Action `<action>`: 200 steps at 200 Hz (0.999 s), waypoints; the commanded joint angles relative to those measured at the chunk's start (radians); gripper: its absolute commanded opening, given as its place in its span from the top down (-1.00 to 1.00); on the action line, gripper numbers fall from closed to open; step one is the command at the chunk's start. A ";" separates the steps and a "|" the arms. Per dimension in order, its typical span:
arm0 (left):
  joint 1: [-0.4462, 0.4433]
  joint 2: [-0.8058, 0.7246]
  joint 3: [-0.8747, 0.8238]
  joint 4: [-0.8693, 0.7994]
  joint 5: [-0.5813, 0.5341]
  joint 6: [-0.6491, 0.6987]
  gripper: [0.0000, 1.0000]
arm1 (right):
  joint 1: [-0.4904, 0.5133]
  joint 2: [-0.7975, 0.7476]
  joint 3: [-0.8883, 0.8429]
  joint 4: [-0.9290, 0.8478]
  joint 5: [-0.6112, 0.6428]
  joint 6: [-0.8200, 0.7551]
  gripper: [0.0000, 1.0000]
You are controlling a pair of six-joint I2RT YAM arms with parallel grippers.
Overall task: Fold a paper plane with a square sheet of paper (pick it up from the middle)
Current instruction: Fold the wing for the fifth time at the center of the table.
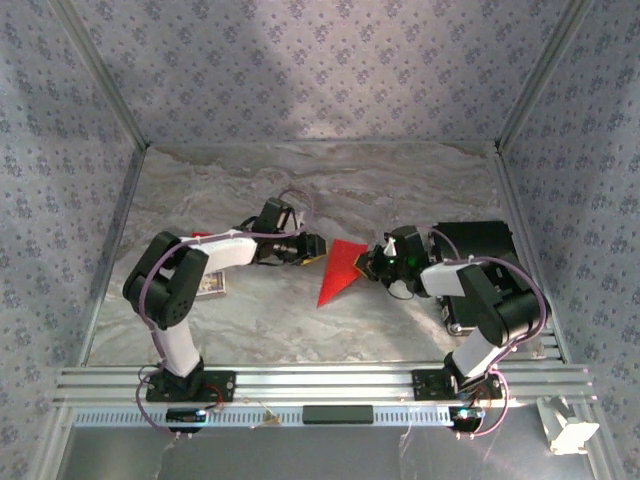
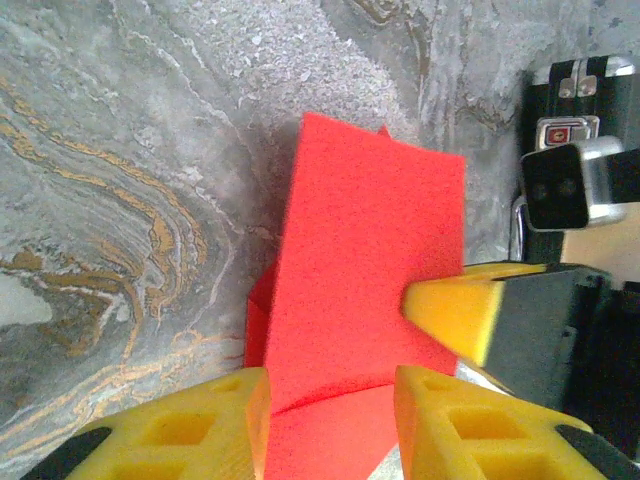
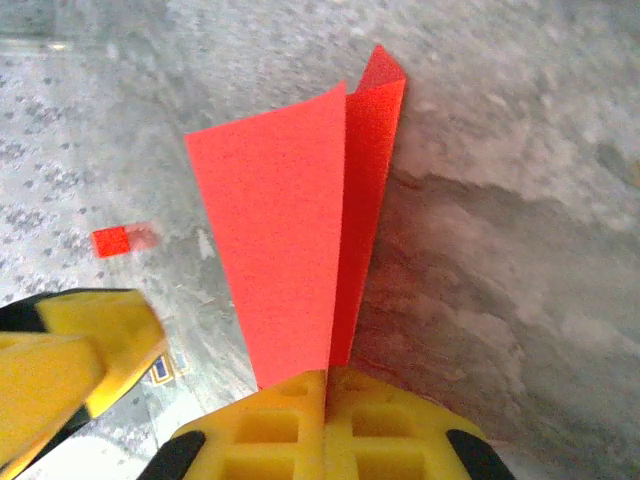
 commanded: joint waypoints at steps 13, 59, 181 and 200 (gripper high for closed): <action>-0.002 0.003 -0.006 -0.027 0.015 0.025 0.51 | 0.058 -0.019 0.002 -0.011 0.097 0.098 1.00; -0.037 0.094 0.046 -0.063 0.047 0.021 0.76 | 0.073 -0.018 -0.017 -0.011 0.098 0.094 0.96; -0.043 0.171 0.046 -0.087 0.034 0.027 0.89 | 0.058 0.025 0.033 -0.011 -0.015 -0.024 0.72; -0.041 0.166 0.048 -0.093 0.029 0.033 0.88 | 0.053 0.021 0.027 -0.016 -0.011 -0.030 0.72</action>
